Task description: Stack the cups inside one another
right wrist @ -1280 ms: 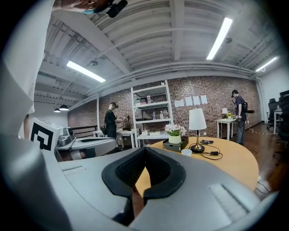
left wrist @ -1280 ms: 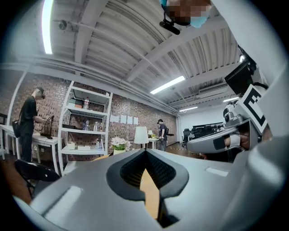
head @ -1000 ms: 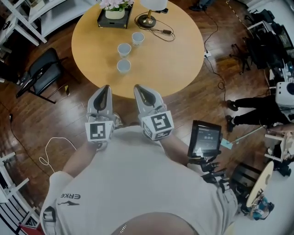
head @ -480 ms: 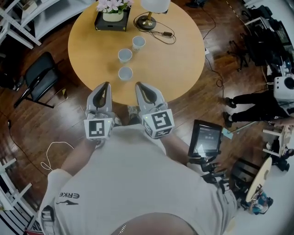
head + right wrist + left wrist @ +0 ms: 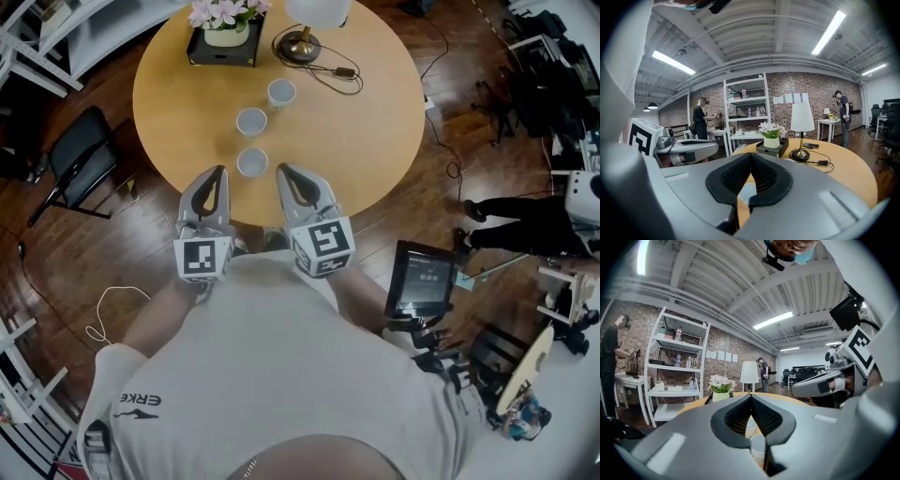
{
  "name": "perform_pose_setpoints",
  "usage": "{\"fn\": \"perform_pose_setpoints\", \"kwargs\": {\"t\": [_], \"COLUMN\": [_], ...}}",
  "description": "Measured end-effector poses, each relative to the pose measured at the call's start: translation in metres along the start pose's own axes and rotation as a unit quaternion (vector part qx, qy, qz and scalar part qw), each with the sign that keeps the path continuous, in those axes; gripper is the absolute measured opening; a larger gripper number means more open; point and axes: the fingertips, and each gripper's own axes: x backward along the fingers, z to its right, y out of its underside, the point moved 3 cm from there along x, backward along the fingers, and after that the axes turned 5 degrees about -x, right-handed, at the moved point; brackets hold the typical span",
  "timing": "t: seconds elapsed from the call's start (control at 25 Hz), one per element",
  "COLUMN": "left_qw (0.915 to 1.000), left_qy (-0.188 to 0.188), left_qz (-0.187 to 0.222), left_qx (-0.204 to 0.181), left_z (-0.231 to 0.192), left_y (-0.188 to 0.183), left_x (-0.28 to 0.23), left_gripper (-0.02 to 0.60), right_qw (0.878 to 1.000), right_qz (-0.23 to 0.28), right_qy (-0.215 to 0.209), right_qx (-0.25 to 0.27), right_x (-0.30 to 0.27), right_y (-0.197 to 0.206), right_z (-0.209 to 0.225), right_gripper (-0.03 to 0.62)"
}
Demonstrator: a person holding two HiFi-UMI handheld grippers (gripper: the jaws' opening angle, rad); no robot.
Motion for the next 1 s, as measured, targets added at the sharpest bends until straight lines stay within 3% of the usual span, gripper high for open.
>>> {"fn": "perform_pose_setpoints", "kwargs": {"t": [0.64, 1.0], "left_qw": [0.9926, 0.9862], "left_qy": [0.010, 0.015], "left_qz": [-0.121, -0.164], "left_qx": [-0.013, -0.013], "left_z": [0.003, 0.006], "left_y": [0.097, 0.137], "left_x": [-0.027, -0.029], "left_gripper": [0.002, 0.002], "right_qw": [0.992, 0.987], "right_qz": [-0.121, -0.157], "right_qy": [-0.013, -0.030], "right_qx": [-0.016, -0.024], "right_x": [-0.048, -0.059], "right_y": [0.088, 0.123], "right_z": [0.025, 0.029], "right_gripper": [0.014, 0.015]}}
